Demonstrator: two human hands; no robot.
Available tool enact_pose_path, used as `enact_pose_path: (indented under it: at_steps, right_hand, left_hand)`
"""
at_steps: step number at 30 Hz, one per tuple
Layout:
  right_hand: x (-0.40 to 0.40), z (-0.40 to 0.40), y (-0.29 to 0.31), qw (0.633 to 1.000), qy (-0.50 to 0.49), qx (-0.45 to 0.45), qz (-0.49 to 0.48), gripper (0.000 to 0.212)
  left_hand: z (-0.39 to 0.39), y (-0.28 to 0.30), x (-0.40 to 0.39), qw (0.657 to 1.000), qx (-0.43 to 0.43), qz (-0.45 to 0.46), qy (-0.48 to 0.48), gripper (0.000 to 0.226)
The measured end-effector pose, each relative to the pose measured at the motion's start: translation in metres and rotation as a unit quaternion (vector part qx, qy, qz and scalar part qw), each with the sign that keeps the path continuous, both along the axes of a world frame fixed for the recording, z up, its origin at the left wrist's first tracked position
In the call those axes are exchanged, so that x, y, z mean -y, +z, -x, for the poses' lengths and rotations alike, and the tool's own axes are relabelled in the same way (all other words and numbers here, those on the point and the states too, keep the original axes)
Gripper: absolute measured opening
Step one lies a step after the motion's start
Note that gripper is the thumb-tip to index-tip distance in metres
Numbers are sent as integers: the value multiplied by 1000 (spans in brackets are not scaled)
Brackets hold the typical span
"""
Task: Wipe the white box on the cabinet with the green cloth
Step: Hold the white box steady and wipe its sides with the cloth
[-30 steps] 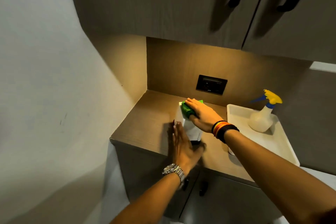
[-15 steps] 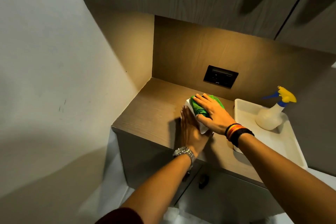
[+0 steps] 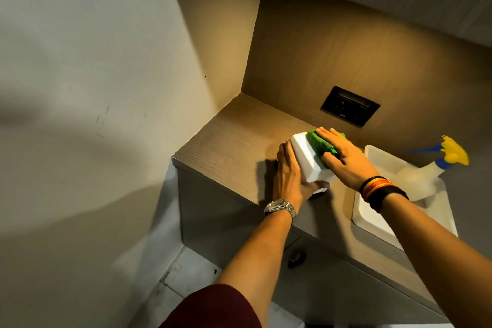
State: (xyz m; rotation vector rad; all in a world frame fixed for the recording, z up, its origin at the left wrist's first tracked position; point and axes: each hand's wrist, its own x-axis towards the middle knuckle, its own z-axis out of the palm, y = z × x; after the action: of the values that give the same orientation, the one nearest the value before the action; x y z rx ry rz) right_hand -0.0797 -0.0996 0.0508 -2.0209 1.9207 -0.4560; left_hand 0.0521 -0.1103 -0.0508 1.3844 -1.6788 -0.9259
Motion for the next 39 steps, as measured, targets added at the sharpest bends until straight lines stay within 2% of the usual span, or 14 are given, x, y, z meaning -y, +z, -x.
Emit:
enact_pose_path:
  at_steps: [5, 7, 12, 15, 19, 24, 29, 33, 35, 39]
  right_hand:
    - [34, -25, 6, 999, -44, 0, -2, 49]
    - [36, -36, 6, 1000, -23, 3, 17, 46]
    - [-13, -26, -1, 997, 78, 13, 25, 58]
    - [-37, 5, 1, 996, 84, 25, 6, 57]
    - [-17, 27, 11, 998, 29, 47, -6, 51]
    - [39, -4, 7, 997, -39, 63, -13, 43]
    - [31, -35, 3, 996, 77, 35, 0, 52]
    - [-6, -28, 3, 991, 98, 94, -2, 48]
    - [-22, -21, 2, 986, 81, 142, -17, 43]
    - [-43, -3, 17, 967, 17, 250, -49, 36]
  left_hand:
    - [1, -1, 2, 1000, 2, 21, -13, 144]
    - [0, -4, 1, 999, 20, 36, -23, 144]
    - [-1, -11, 4, 996, 55, 64, -28, 140]
    - [-2, -11, 7, 998, 25, 49, -16, 146]
    - [-2, -18, 11, 999, 13, 31, -10, 148]
    - [1, -18, 13, 999, 1, 33, -16, 145]
    - [-3, -18, 11, 997, 13, 64, -29, 141]
    - [-6, -18, 15, 996, -16, 76, -33, 135]
    - [-7, -18, 16, 995, -16, 89, -38, 132]
    - [-10, -15, 16, 996, -31, 63, -51, 139]
